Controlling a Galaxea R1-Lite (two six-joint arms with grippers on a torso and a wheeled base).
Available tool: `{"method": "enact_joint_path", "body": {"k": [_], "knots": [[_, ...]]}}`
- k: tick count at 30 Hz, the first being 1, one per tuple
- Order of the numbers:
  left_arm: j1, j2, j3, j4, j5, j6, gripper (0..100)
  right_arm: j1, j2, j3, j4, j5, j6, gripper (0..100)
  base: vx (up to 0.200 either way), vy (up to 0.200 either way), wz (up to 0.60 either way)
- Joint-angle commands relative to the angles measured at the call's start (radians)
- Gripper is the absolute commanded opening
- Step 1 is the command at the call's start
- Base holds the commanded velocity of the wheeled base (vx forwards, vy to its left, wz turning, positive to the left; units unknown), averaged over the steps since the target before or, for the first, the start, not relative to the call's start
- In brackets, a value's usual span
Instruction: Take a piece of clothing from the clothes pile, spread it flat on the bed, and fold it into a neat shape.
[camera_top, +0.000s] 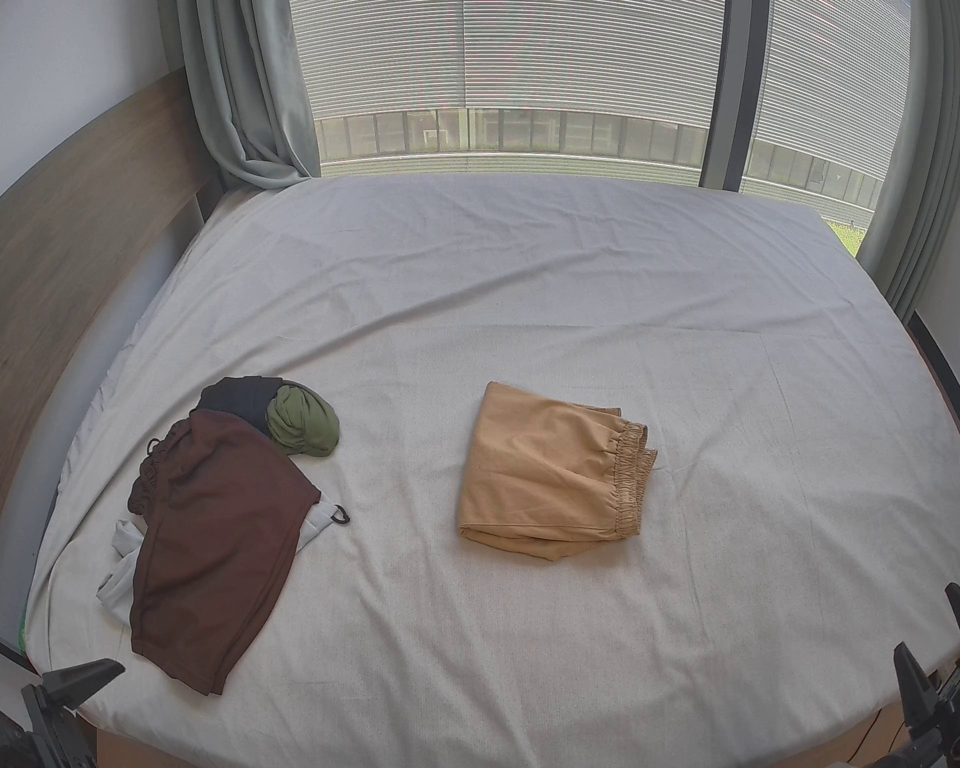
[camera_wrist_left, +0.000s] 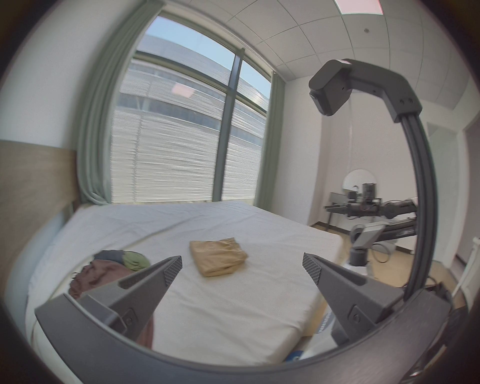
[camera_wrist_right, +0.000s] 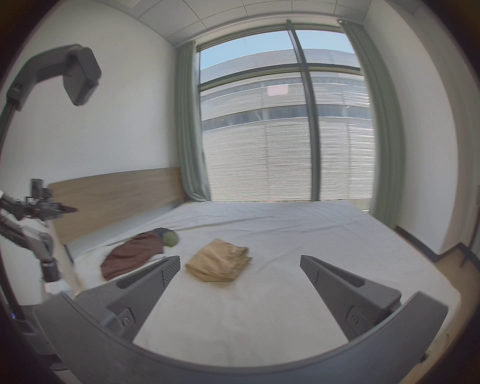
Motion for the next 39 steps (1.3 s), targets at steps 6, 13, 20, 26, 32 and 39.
{"method": "enact_joint_path", "body": {"k": [6,13,20,26,32,39], "knots": [[0.079,-0.186,0.017,0.171,0.538,0.023,100,0.010,-0.102,0.021,0.087,-0.256,-0.056,100,0.000,0.000,0.00],[0.076,-0.186,0.015,0.182,0.541,0.034,100,0.012,-0.102,0.021,0.164,-0.132,-0.013,100,0.000,0.000,0.00],[0.077,-0.184,0.011,0.190,0.745,-0.009,100,0.010,-0.102,0.018,0.150,-0.187,0.002,100,0.000,0.000,0.00],[0.076,-0.186,-0.003,0.225,0.529,0.043,100,0.010,-0.102,0.018,0.151,-0.183,0.001,100,0.000,0.000,0.00],[0.079,-0.186,-0.003,0.231,0.523,-0.024,100,0.012,-0.102,0.018,0.151,-0.186,0.002,100,0.000,0.000,0.00],[0.076,-0.186,0.017,0.243,0.592,0.019,100,0.010,-0.100,0.018,0.151,-0.196,-0.008,100,0.000,0.000,0.00]]}}
